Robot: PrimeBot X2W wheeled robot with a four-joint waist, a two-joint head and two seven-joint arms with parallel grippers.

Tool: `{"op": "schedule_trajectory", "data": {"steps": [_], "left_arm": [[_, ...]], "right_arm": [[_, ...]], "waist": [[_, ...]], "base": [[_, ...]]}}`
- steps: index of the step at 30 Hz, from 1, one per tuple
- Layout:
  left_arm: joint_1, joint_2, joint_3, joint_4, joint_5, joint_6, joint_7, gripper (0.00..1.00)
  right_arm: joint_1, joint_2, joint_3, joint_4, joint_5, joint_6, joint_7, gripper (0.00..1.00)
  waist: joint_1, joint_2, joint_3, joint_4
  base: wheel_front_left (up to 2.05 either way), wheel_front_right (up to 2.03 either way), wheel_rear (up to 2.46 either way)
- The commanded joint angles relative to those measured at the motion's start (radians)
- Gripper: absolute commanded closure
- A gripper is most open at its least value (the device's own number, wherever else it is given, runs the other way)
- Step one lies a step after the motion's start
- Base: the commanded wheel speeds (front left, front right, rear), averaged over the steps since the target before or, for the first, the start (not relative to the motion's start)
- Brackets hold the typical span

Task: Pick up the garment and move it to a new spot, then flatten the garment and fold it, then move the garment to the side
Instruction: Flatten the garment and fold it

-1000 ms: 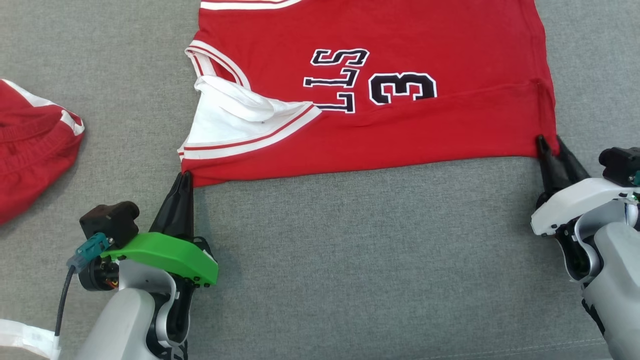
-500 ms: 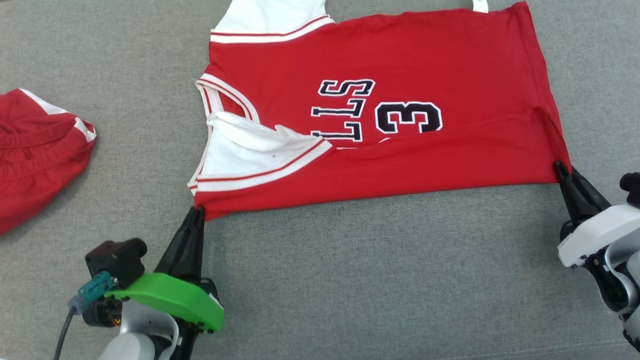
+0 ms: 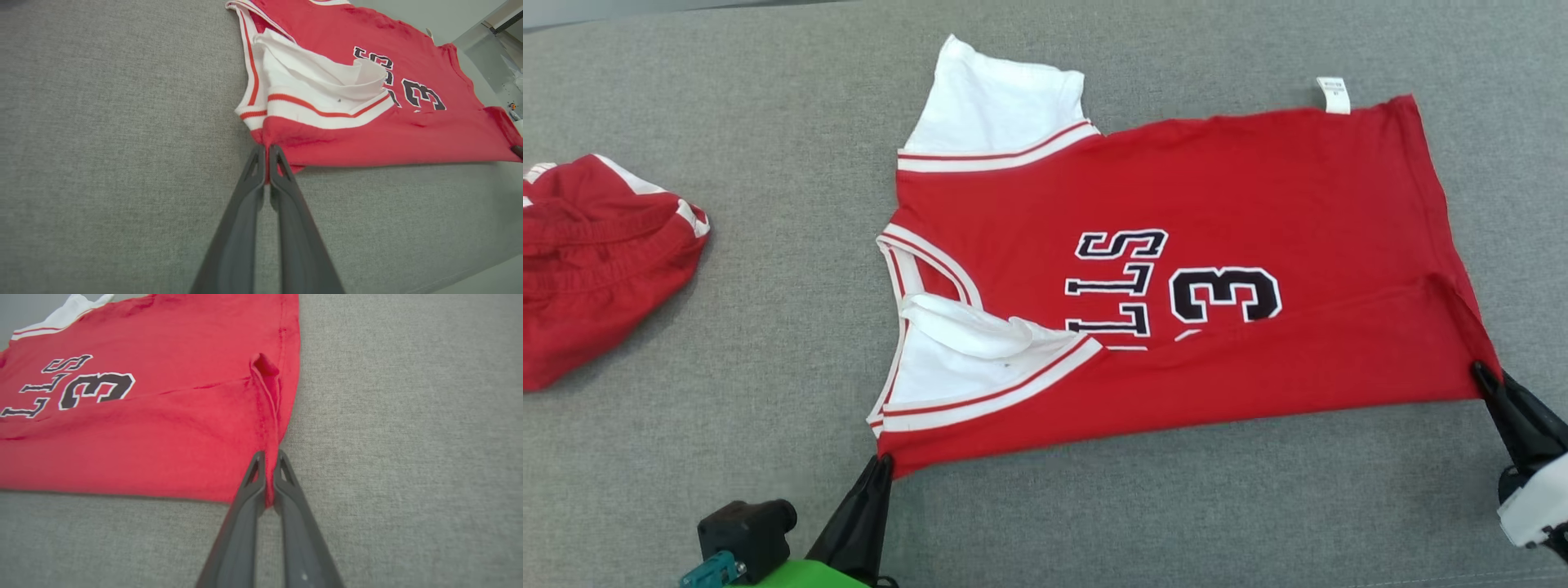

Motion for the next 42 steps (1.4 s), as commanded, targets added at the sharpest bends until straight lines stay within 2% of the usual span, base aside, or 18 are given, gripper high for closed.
{"op": "schedule_trajectory", "data": {"steps": [1, 6, 14, 15, 17, 18, 19, 20, 24, 26, 29, 32, 35, 37, 38, 42], "left_arm": [[0.024, 0.015, 0.006, -0.013, -0.007, 0.01, 0.001, 1.0], [0.055, 0.024, 0.009, -0.03, -0.025, 0.022, 0.024, 1.0], [0.02, 0.009, -0.025, 0.087, -0.052, -0.021, 0.056, 1.0], [0.013, 0.004, -0.029, 0.101, -0.054, -0.027, 0.055, 1.0], [0.009, -0.004, -0.032, 0.122, -0.065, -0.036, 0.054, 0.97], [0.007, -0.005, -0.033, 0.128, -0.066, -0.039, 0.052, 0.7], [0.006, -0.007, -0.033, 0.135, -0.069, -0.038, 0.05, 0.36], [0.005, -0.007, -0.031, 0.138, -0.064, -0.034, 0.044, 0.0], [0.004, -0.007, -0.004, 0.12, -0.059, -0.016, 0.012, 0.0], [0.001, -0.015, 0.032, 0.084, -0.093, -0.02, -0.005, 0.0], [-0.029, 0.012, 0.09, 0.023, -0.123, -0.024, -0.001, 0.0], [-0.116, 0.055, 0.118, -0.016, -0.085, -0.009, 0.024, 0.0], [-0.265, 0.066, 0.121, -0.023, -0.071, -0.005, 0.08, 0.0], [-0.382, 0.069, 0.112, 0.005, -0.066, -0.018, 0.129, 0.0], [-0.506, 0.067, 0.104, 0.052, -0.074, -0.032, 0.182, 0.0], [-0.75, 0.08, 0.065, 0.197, -0.077, -0.084, 0.322, 0.0]], "right_arm": [[0.028, -0.013, -0.015, -0.013, 0.008, -0.002, 0.004, 1.0], [0.083, -0.012, -0.047, -0.076, 0.004, -0.002, 0.04, 1.0], [0.076, 0.014, -0.036, -0.068, -0.018, -0.002, 0.099, 1.0], [0.077, 0.018, -0.037, -0.062, -0.019, -0.002, 0.104, 0.93], [0.081, 0.02, -0.042, -0.055, -0.022, -0.002, 0.11, 0.6], [0.084, 0.021, -0.044, -0.053, -0.022, -0.002, 0.112, 0.08], [0.088, 0.023, -0.05, -0.053, -0.02, -0.002, 0.11, 0.0], [0.091, 0.023, -0.055, -0.055, -0.02, -0.002, 0.107, 0.0], [0.105, 0.019, -0.09, -0.085, -0.033, -0.002, 0.094, 0.0], [0.112, 0.018, -0.113, -0.105, -0.046, -0.002, 0.081, 0.0], [0.107, 0.028, -0.147, -0.15, -0.072, -0.002, 0.064, 0.0], [0.077, 0.058, -0.183, -0.184, -0.113, -0.002, 0.055, 0.0], [0.021, 0.119, -0.21, -0.197, -0.17, -0.002, 0.037, 0.0], [-0.024, 0.167, -0.203, -0.195, -0.208, -0.002, 0.024, 0.0], [-0.066, 0.207, -0.192, -0.177, -0.245, -0.002, 0.021, 0.0], [-0.141, 0.263, -0.177, -0.145, -0.283, -0.002, 0.012, 0.0]], "waist": [[0.0, -0.0001, -0.012, 0.003], [0.0, -0.0001, -0.022, -0.006], [0.0, -0.0001, -0.024, -0.01], [0.0, -0.0001, -0.025, -0.009], [0.0, -0.0001, -0.027, -0.009], [0.0, -0.0001, -0.029, -0.009], [0.0, -0.0001, -0.031, -0.009], [0.0, -0.0001, -0.032, -0.01], [0.0, -0.0001, -0.038, -0.012], [0.0, -0.0001, -0.039, -0.013], [0.0, -0.0001, -0.035, -0.016], [0.0, -0.0001, -0.021, -0.016], [0.0, -0.0001, 0.009, -0.023], [0.0, -0.0001, 0.034, -0.033], [0.0, -0.0001, 0.064, -0.045], [0.0, -0.0001, 0.126, -0.077]], "base": [[0.0, 0.0, 0.0], [0.0, 0.0, 0.0], [0.0, 0.0, 0.0], [0.0, 0.0, 0.0], [0.0, 0.0, 0.0], [0.0, 0.0, 0.0], [0.0, 0.0, 0.0], [0.0, 0.0, 0.0], [0.0, 0.0, 0.0], [0.0, 0.0, 0.0], [0.0, 0.0, 0.0], [0.0, 0.0, 0.0], [0.0, 0.0, 0.0], [0.0, 0.0, 0.0], [0.0, 0.0, 0.0], [0.0, 0.0, 0.0]]}}
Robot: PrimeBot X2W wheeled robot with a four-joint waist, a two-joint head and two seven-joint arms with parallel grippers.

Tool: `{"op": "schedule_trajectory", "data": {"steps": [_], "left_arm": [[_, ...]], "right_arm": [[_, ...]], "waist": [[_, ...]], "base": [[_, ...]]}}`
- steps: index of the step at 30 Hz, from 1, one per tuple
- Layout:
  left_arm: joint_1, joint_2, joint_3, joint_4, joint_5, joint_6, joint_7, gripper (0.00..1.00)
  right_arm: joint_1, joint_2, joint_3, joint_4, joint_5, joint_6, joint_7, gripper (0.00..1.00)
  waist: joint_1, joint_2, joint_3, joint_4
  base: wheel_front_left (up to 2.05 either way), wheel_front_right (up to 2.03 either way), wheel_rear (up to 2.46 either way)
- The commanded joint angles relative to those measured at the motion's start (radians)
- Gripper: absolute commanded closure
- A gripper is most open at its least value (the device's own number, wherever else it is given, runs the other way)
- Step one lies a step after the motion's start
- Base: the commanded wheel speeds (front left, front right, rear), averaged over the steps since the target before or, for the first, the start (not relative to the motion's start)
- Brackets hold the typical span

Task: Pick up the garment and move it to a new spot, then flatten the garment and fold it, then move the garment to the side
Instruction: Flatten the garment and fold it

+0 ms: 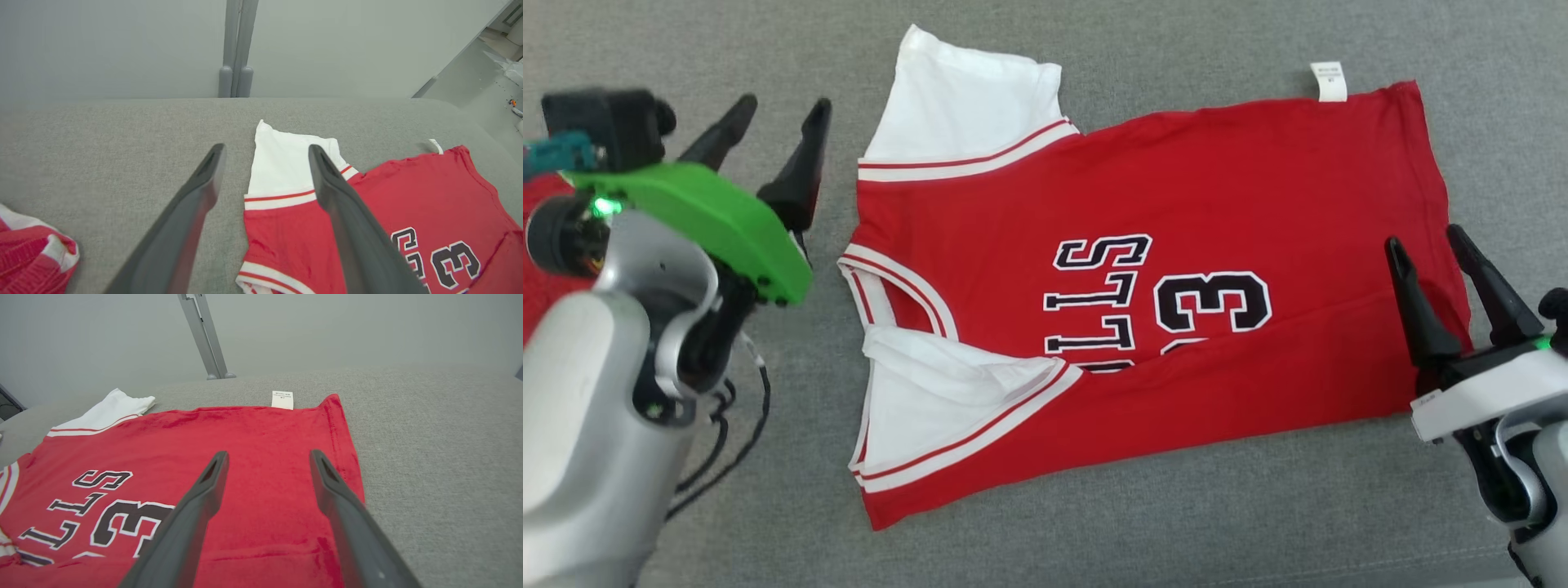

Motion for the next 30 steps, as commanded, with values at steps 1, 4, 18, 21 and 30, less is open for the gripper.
{"op": "schedule_trajectory", "data": {"steps": [1, 4, 18, 21, 30], "left_arm": [[-0.089, 0.017, -0.015, 0.052, -0.001, -0.018, 0.058, 0.0], [-0.238, 0.031, -0.055, 0.149, 0.021, -0.049, 0.164, 0.0], [-0.568, 0.116, -0.175, 0.402, 0.1, -0.17, 0.46, 0.0], [-0.585, 0.116, -0.177, 0.417, 0.092, -0.174, 0.48, 0.0], [-0.604, 0.121, -0.191, 0.44, 0.102, -0.178, 0.489, 0.0]], "right_arm": [[-0.033, 0.005, 0.004, 0.013, -0.022, -0.002, -0.009, 0.0], [-0.06, 0.019, 0.011, 0.029, -0.034, -0.002, -0.019, 0.0], [-0.124, 0.066, 0.088, 0.061, 0.01, -0.002, -0.045, 0.0], [-0.133, 0.072, 0.088, 0.054, 0.017, -0.002, -0.043, 0.0], [-0.137, 0.079, 0.086, 0.041, 0.018, -0.002, -0.044, 0.0]], "waist": [[0.0, 0.0, 0.074, -0.049], [0.0, 0.0, 0.111, -0.079], [0.0, 0.0, 0.216, -0.214], [0.0, 0.0, 0.227, -0.225], [0.0, 0.0, 0.242, -0.239]], "base": [[0.0, 0.0, 0.0], [0.0, 0.0, 0.0], [0.0, 0.0, 0.0], [0.0, 0.0, 0.0], [0.0, 0.0, 0.0]]}}
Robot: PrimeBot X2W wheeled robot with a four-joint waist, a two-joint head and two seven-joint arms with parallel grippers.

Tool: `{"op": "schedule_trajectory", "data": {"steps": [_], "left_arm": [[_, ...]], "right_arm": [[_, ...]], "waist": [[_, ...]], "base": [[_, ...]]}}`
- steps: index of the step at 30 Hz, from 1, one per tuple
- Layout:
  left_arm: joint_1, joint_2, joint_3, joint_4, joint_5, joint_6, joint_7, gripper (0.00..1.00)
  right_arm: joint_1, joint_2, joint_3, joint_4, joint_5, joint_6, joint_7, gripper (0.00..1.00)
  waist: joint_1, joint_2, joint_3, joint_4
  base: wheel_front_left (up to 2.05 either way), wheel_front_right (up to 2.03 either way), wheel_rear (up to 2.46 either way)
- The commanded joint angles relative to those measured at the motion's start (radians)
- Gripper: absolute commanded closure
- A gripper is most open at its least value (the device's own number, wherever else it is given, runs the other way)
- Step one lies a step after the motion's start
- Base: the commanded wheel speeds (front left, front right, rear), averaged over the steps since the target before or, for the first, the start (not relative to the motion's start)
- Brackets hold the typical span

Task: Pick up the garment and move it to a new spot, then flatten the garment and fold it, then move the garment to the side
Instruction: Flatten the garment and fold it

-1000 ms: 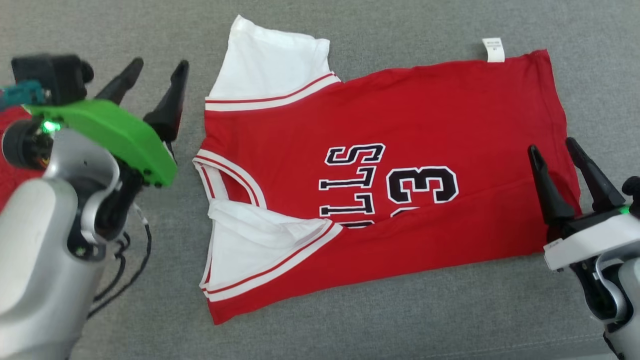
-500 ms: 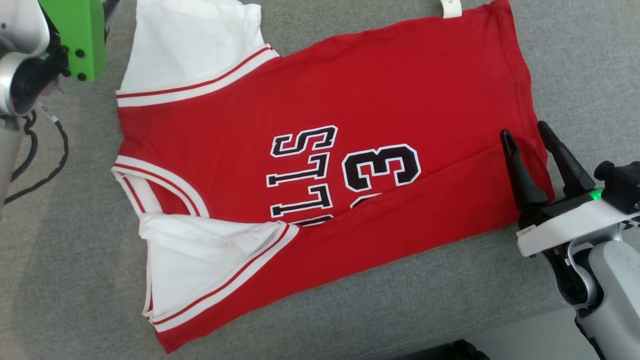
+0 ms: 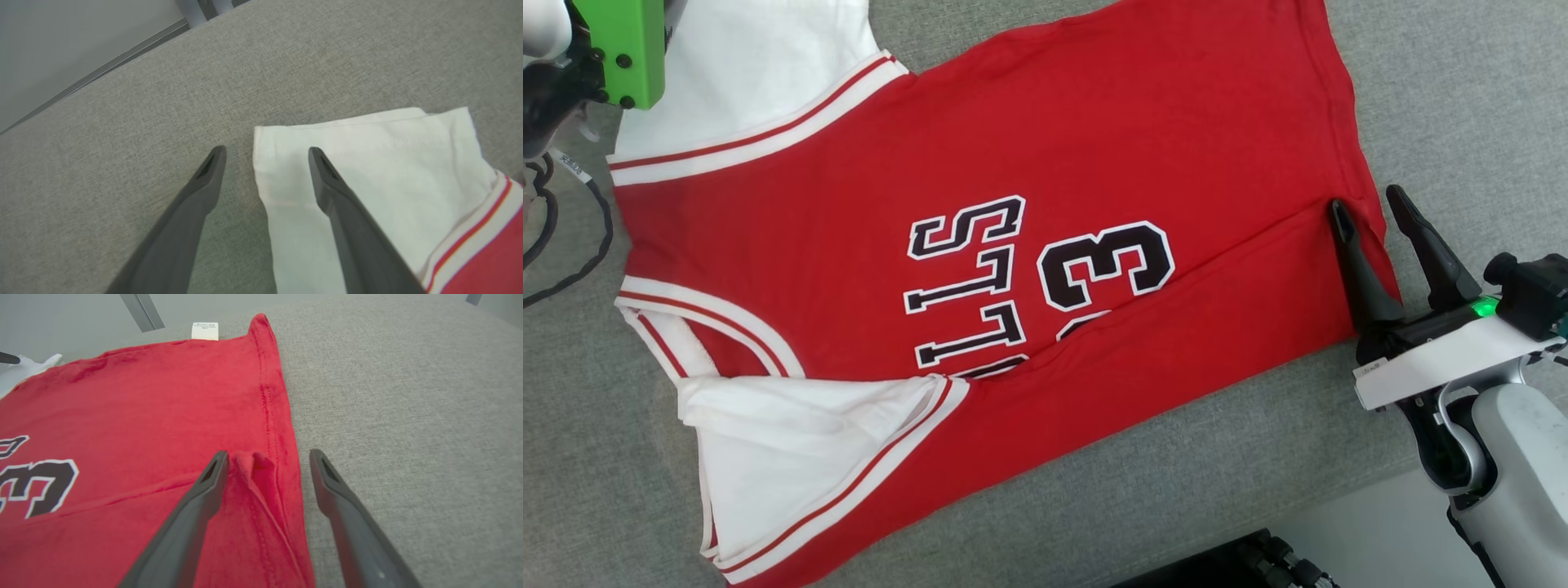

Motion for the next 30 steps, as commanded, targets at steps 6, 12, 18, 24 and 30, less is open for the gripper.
{"op": "schedule_trajectory", "data": {"steps": [6, 12, 18, 24, 30], "left_arm": [[-0.032, 0.023, -0.009, 0.015, 0.028, 0.0, -0.005, 0.0], [-0.045, 0.035, -0.015, 0.036, 0.038, 0.001, -0.017, 0.0], [-0.048, 0.03, -0.024, 0.043, 0.036, -0.002, -0.011, 0.0], [-0.051, 0.031, -0.035, 0.047, 0.033, -0.015, -0.008, 1.0], [-0.047, 0.023, -0.034, 0.049, 0.024, -0.03, -0.05, 1.0]], "right_arm": [[-0.02, 0.009, 0.006, -0.01, 0.0, -0.002, -0.004, 0.0], [-0.024, 0.013, 0.011, -0.003, -0.004, -0.002, -0.004, 0.0], [-0.024, 0.02, 0.012, -0.004, -0.004, -0.002, -0.004, 0.0], [-0.026, 0.022, 0.015, -0.01, -0.002, -0.002, -0.004, 0.0], [-0.027, 0.012, 0.018, -0.004, 0.002, -0.002, -0.004, 0.0]], "waist": [[-0.0001, -0.0001, 0.014, -0.007], [-0.0001, -0.0001, 0.018, -0.013], [-0.0001, -0.0001, 0.025, -0.018], [-0.0001, -0.0001, 0.028, -0.023], [-0.0001, -0.0001, 0.017, -0.02]], "base": [[0.0, 0.0, 0.0], [0.0, 0.0, 0.0], [0.0, 0.0, 0.0], [0.0, 0.0, 0.0], [0.0, 0.0, 0.0]]}}
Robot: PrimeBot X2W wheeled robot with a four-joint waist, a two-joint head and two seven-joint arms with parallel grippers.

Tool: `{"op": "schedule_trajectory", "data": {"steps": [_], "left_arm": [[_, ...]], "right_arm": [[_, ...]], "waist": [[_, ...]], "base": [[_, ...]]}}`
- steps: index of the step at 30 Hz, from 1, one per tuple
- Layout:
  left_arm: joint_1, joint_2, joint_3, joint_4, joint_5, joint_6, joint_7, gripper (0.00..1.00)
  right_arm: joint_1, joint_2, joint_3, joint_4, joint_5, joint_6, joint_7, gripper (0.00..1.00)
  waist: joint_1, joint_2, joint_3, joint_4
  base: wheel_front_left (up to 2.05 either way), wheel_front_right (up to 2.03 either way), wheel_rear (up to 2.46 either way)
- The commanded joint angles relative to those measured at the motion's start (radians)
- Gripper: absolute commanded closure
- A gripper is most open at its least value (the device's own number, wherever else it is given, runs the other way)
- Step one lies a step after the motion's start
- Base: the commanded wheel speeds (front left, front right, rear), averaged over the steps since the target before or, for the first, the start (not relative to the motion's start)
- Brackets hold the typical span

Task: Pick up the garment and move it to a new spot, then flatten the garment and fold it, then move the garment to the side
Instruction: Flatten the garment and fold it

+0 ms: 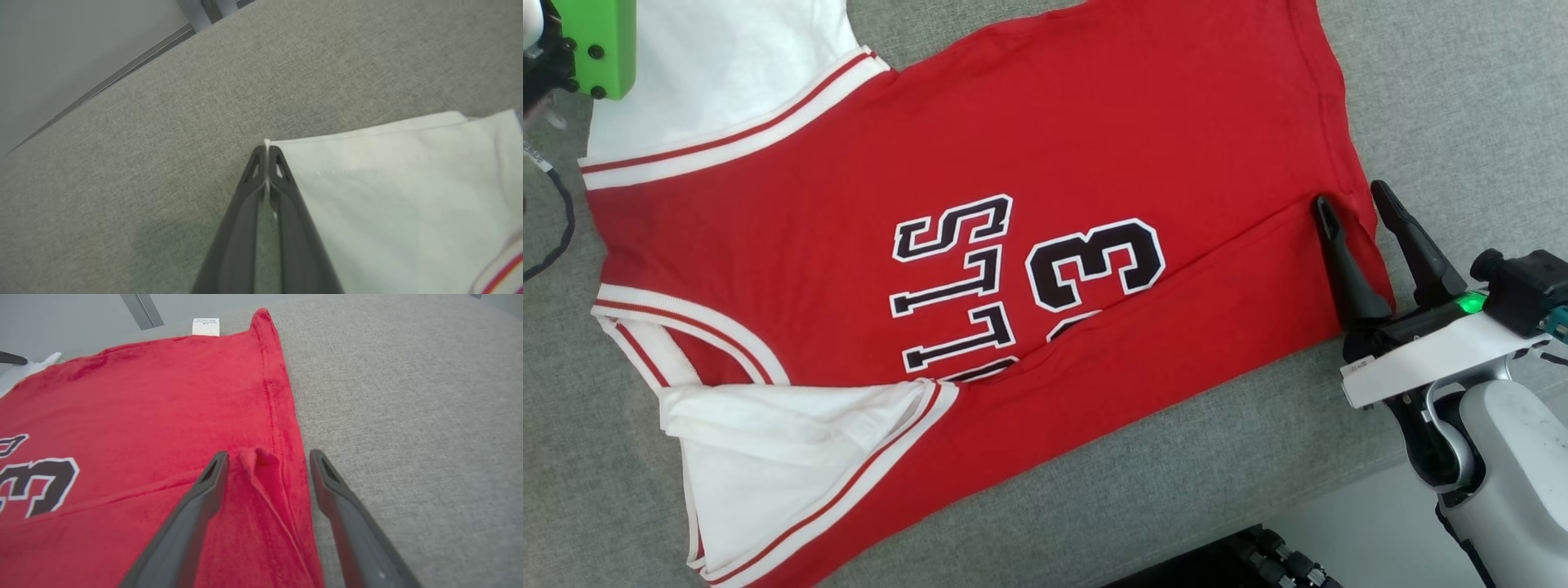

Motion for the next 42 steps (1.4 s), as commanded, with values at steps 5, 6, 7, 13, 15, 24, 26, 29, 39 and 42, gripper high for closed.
{"op": "schedule_trajectory", "data": {"steps": [5, 6, 7, 13, 15, 24, 26, 29, 39, 42], "left_arm": [[0.008, -0.018, 0.0, 0.002, -0.023, -0.023, -0.055, 1.0], [0.016, -0.021, -0.002, 0.001, -0.026, -0.025, -0.061, 1.0], [0.02, -0.022, -0.005, -0.002, -0.026, -0.028, -0.064, 1.0], [0.041, -0.036, -0.018, -0.027, -0.039, -0.041, -0.082, 1.0], [0.049, -0.041, -0.025, -0.037, -0.041, -0.042, -0.085, 1.0], [0.061, -0.046, -0.042, -0.108, -0.049, -0.043, -0.073, 1.0], [0.063, -0.044, -0.044, -0.123, -0.049, -0.04, -0.072, 1.0], [0.064, -0.038, -0.048, -0.142, -0.048, -0.037, -0.071, 1.0], [0.064, -0.033, -0.059, -0.173, -0.048, -0.034, -0.064, 1.0], [0.061, -0.037, -0.062, -0.177, -0.048, -0.034, -0.068, 1.0]], "right_arm": [[-0.045, -0.019, 0.009, 0.02, 0.018, -0.002, -0.003, 0.0], [-0.065, -0.024, 0.01, 0.029, 0.02, -0.002, 0.009, 0.0], [-0.085, -0.026, 0.007, 0.035, 0.021, -0.002, 0.023, 0.0], [-0.26, -0.002, -0.053, 0.116, -0.041, -0.002, 0.254, 0.0], [-0.323, 0.024, -0.076, 0.158, -0.079, -0.002, 0.375, 0.0], [-0.511, 0.135, -0.19, 0.264, -0.284, -0.002, 0.733, 0.0], [-0.529, 0.154, -0.213, 0.272, -0.312, -0.002, 0.758, 0.0], [-0.547, 0.171, -0.239, 0.281, -0.343, -0.002, 0.778, 0.0], [-0.594, 0.178, -0.277, 0.309, -0.395, -0.002, 0.805, 0.03], [-0.604, 0.176, -0.279, 0.319, -0.398, -0.002, 0.807, 0.19]], "waist": [[-0.0001, 0.0, -0.034, 0.012], [-0.0001, 0.0, -0.043, 0.015], [-0.0001, 0.0, -0.049, 0.017], [-0.0001, 0.0, -0.083, 0.042], [-0.0001, 0.0, -0.09, 0.054], [-0.0001, 0.0, -0.082, 0.104], [-0.0001, 0.0, -0.076, 0.111], [-0.0001, 0.0, -0.068, 0.119], [-0.0001, 0.0, -0.052, 0.129], [-0.0001, 0.0, -0.049, 0.133]], "base": [[0.0, 0.0, 0.0], [0.0, 0.0, 0.0], [0.0, 0.0, 0.0], [0.0, 0.0, 0.0], [0.0, 0.0, 0.0], [0.0, 0.0, 0.0], [0.0, 0.0, 0.0], [0.0, 0.0, 0.0], [0.0, 0.0, 0.0], [0.0, 0.0, 0.0]]}}
